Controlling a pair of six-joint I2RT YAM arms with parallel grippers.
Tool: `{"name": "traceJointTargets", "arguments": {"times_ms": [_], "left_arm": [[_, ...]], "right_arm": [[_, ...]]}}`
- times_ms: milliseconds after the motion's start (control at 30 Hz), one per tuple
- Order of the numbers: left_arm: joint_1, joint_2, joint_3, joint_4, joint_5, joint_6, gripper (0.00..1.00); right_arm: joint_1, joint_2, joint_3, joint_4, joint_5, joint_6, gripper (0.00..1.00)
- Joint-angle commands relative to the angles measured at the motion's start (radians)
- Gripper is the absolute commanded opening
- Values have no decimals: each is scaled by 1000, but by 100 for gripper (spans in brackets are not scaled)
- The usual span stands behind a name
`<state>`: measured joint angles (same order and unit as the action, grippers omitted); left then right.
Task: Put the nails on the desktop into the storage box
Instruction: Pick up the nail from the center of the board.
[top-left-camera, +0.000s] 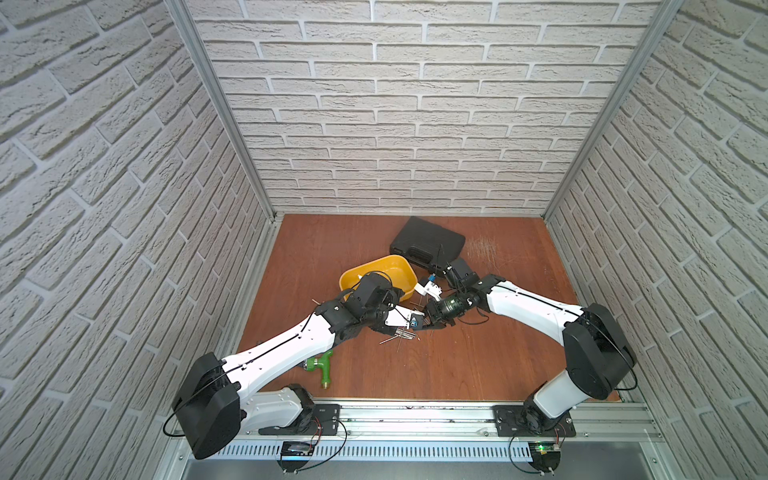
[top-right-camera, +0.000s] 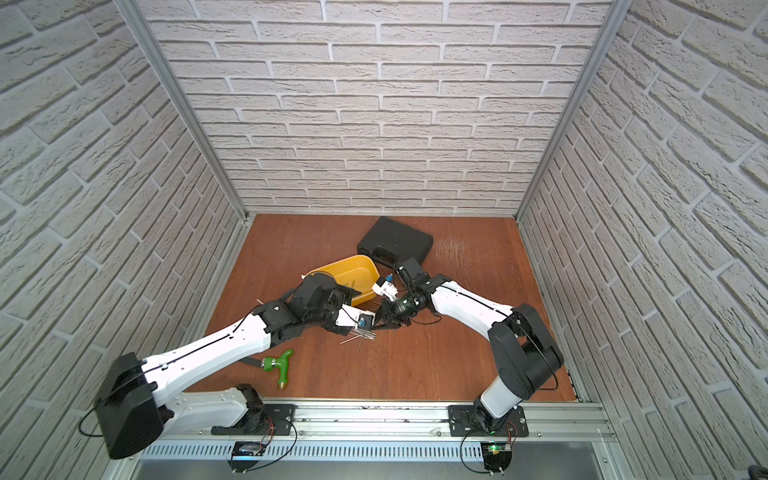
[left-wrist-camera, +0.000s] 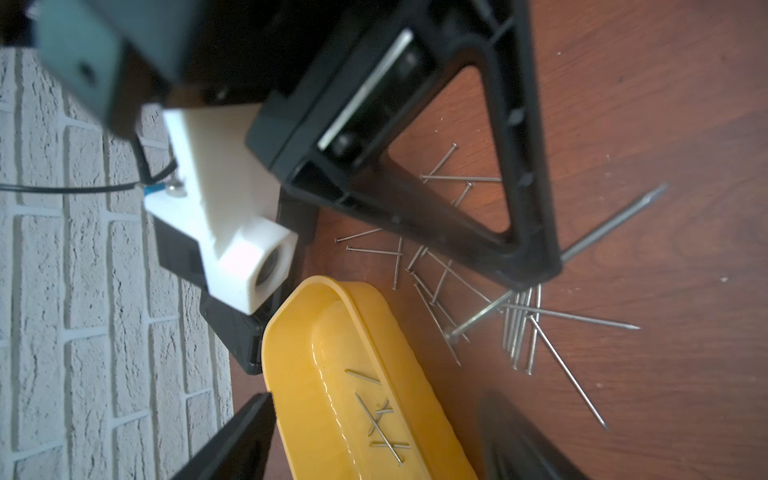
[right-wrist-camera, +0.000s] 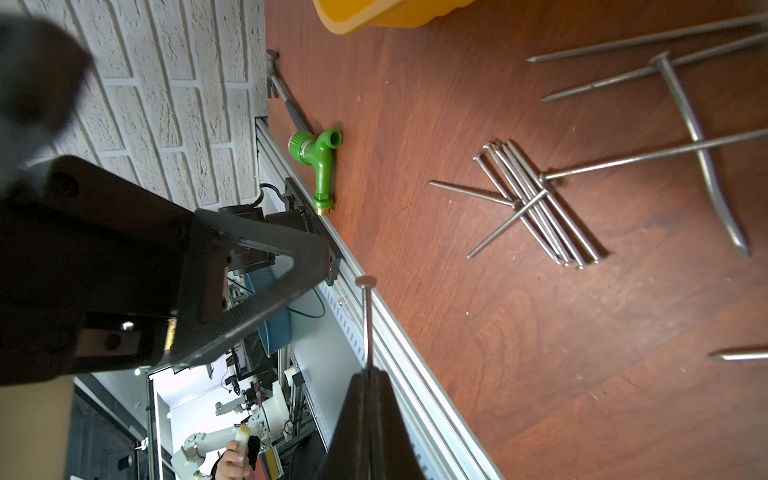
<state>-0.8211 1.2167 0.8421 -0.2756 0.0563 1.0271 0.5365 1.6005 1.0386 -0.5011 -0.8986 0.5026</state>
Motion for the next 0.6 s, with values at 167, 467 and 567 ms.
{"name": "traceJointTargets", "arguments": {"times_ms": [167,467,567], "left_arm": [[-30,17,25,-45,48,105,74],[-57,78,81,-123,29,78,50],[-56,102,103,-139,28,67,42]], "right_arm": [[-4,1,47,40,-72,32,2],[-3,-6,51,48,-79,51,2],[-4,-10,49,48,-84,52,2]]}}
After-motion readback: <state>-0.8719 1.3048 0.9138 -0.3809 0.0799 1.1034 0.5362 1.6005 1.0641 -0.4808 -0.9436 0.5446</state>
